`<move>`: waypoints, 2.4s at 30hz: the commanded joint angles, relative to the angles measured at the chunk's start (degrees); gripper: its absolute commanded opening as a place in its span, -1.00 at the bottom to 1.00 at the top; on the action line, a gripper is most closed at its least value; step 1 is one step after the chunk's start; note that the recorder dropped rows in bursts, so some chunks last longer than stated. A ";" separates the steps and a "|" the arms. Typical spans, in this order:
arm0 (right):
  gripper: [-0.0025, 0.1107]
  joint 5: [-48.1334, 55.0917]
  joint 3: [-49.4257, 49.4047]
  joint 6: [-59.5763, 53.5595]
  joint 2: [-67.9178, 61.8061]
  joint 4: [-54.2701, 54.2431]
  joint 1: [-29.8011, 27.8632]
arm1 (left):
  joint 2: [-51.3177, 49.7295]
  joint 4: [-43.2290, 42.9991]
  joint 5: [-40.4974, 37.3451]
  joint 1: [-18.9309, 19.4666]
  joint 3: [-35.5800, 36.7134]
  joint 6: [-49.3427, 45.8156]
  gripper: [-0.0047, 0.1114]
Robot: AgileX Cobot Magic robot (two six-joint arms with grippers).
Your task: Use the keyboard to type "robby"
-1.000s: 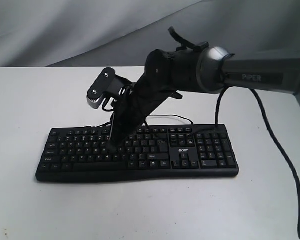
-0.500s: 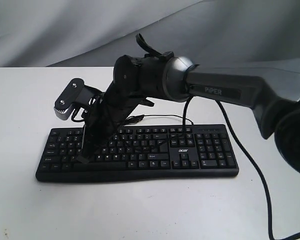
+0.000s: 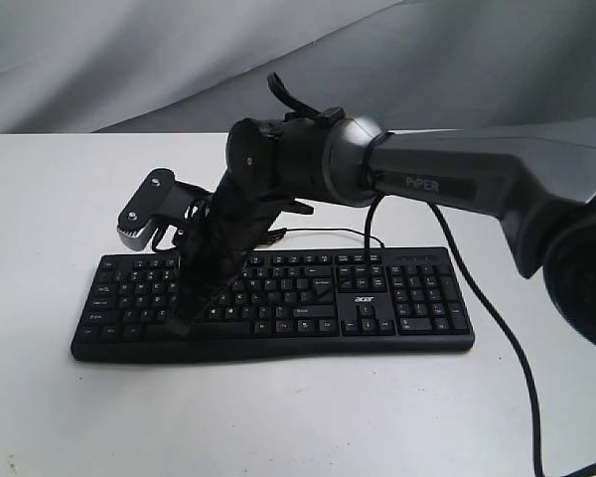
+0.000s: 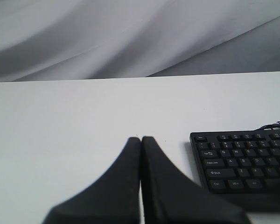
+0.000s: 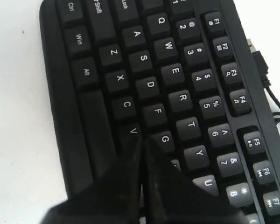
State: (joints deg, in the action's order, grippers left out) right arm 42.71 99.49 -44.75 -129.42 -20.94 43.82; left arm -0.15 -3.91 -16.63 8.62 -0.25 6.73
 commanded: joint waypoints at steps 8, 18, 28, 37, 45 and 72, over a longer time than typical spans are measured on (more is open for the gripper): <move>-0.96 -1.76 -0.45 0.12 -0.80 -0.44 -0.37 | 0.15 0.46 0.26 0.11 0.25 0.23 -0.91; -0.96 -2.67 -0.45 -0.17 -1.64 -0.94 -0.37 | 0.15 0.46 0.26 0.11 0.25 0.23 -0.91; -0.96 -2.65 -0.45 -0.28 -2.96 -1.72 -0.37 | 0.15 0.46 0.26 0.11 0.25 0.23 -0.91; -0.96 -1.43 0.65 -0.40 -1.65 -0.23 -0.37 | 0.15 0.46 0.26 0.11 0.25 0.23 -0.91; -0.96 -1.18 1.25 -0.40 0.91 0.55 -0.23 | 0.15 0.46 0.26 0.11 0.25 0.23 -0.91; -0.96 -1.49 0.29 -0.37 -1.50 -1.55 -0.37 | 0.15 0.46 0.26 0.11 0.25 0.23 -0.91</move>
State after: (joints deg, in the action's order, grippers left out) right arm 41.29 100.07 -44.87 -132.62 -22.63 43.82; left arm -0.15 -3.91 -16.63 8.62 -0.25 6.73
